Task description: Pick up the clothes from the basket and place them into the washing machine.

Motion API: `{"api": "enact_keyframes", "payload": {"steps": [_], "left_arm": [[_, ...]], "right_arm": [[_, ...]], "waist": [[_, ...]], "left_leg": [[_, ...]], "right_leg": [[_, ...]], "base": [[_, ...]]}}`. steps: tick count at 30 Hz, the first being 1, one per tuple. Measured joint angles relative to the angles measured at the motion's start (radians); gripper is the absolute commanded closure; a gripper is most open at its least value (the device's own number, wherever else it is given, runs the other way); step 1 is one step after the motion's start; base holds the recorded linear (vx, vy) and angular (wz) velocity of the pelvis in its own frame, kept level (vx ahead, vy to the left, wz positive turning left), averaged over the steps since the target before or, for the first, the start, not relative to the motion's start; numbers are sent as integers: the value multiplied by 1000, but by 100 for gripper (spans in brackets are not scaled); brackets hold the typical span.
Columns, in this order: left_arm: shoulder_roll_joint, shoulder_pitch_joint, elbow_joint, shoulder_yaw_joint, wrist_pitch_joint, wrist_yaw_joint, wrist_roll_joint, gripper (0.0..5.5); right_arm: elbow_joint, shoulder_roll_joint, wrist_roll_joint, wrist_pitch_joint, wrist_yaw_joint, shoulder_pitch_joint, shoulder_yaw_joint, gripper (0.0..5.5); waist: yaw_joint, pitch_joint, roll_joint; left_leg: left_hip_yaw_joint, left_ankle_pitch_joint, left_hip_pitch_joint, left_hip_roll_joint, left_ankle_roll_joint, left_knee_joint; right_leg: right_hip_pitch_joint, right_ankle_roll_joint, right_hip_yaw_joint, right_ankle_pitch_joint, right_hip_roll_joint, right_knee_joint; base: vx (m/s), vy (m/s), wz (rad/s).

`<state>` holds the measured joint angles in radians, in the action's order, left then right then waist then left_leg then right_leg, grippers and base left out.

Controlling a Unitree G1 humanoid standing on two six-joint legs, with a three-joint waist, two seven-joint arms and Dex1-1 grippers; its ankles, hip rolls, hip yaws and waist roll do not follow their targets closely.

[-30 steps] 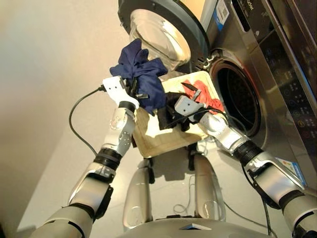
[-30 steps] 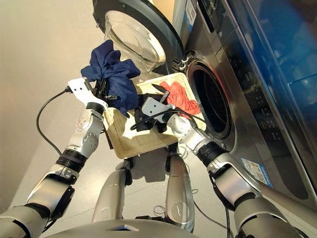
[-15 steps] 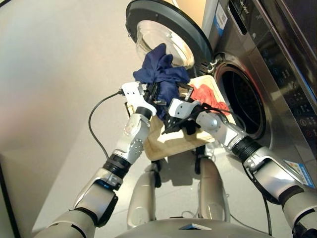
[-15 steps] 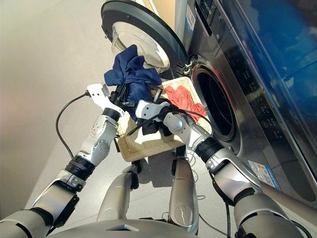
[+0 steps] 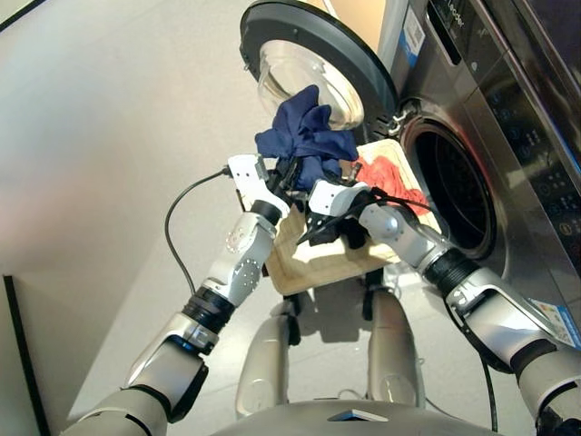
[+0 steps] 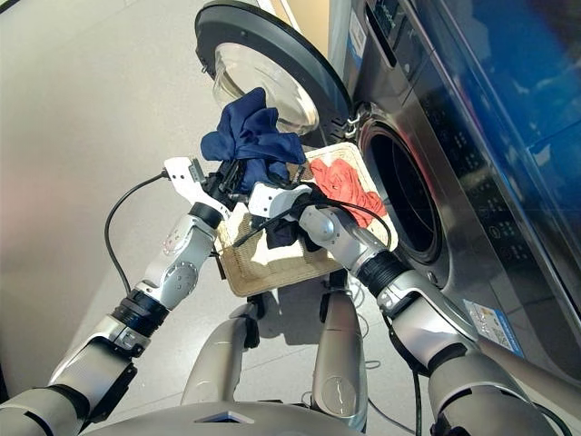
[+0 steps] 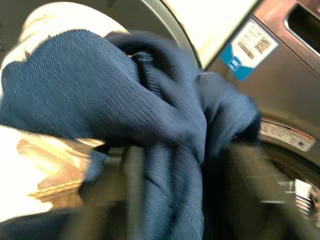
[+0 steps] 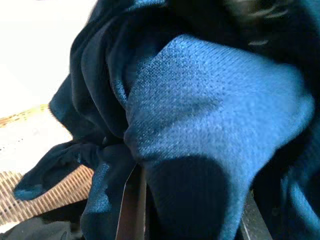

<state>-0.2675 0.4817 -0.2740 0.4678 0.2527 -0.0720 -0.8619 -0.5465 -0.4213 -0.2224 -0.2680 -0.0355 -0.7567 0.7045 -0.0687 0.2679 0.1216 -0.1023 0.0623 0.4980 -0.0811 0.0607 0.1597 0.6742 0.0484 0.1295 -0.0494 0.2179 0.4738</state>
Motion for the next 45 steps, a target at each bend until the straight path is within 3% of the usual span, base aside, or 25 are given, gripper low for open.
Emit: {"api": "enact_keyframes", "payload": {"steps": [3, 6, 8, 13, 17, 24, 28, 34, 41, 45], "left_arm": [[13, -12, -10, -9, 0, 1, -8, 0], [85, -39, -57, -99, 8, 33, -67, 0], [119, -53, -80, -169, 29, 63, -109, 0], [152, -75, -117, -242, 84, 114, -173, 0], [163, -104, -148, -259, 116, 147, -179, 0], [172, -129, -306, -269, 124, 183, -166, 0], [172, -137, -368, -264, 119, 203, -106, 0], [148, -141, -385, -244, 116, 213, -57, 0], [134, -141, -387, -240, 112, 219, -60, 0], [130, -147, -381, -233, 110, 219, -60, 0]], "right_arm": [[-17, 2, 2, 1, 5, 14, -17, 550], [-66, 24, 6, 1, 44, 57, -70, 550], [-101, 45, 24, 3, 81, 89, -125, 550], [-151, 73, 91, 6, 176, 152, -235, 550], [-193, 97, 181, 6, 252, 179, -329, 550], [-223, 123, 249, 4, 436, 168, -493, 550], [-302, 123, 284, 0, 554, 62, -606, 550], [-410, 5, 356, -1, 676, -149, -698, 550], [-577, -202, 507, -1, 745, -317, -751, 550], [-598, -309, 591, -6, 808, -363, -772, 550]], "waist": [[-2, -1, 0], [-1, -2, 0], [-3, -3, -1], [-10, -7, -2], [-10, -9, -3], [-7, -8, -1], [-6, 7, 19], [31, 52, 59], [70, 74, 60], [73, 75, 60]], "left_leg": [[0, 0, 1, 1, 0, 0], [0, 0, 4, 2, 0, 1], [-2, 0, 12, 3, 1, 2], [-5, 2, 30, 2, 0, 3], [-9, 3, 56, 4, 1, 5], [-20, 6, 133, 12, 3, 18], [-24, 8, 196, 17, 2, 42], [-27, 7, 311, 21, 2, 93], [-15, -9, 430, 29, 7, 171], [-12, -12, 464, 36, 7, 192]], "right_leg": [[2, 1, 0, -1, 1, 1], [6, 1, -2, -2, 2, 5], [17, 0, -3, -5, 4, 13], [38, -1, -5, -6, 4, 18], [69, -2, -12, -6, 4, 23], [161, -2, -34, -6, 10, 49], [226, -2, -45, 0, 16, 67], [343, -8, -64, 4, 19, 102], [458, -10, -90, 4, 22, 152], [491, -9, -94, 3, 31, 171]], "base": [[0, 0, 0], [0, 0, 0], [0, 0, 0], [0, 0, 0], [0, 0, 0], [-4, 15, -5], [0, 0, 0], [0, 0, 0], [8, -2, 8], [63, -10, 78]]}}
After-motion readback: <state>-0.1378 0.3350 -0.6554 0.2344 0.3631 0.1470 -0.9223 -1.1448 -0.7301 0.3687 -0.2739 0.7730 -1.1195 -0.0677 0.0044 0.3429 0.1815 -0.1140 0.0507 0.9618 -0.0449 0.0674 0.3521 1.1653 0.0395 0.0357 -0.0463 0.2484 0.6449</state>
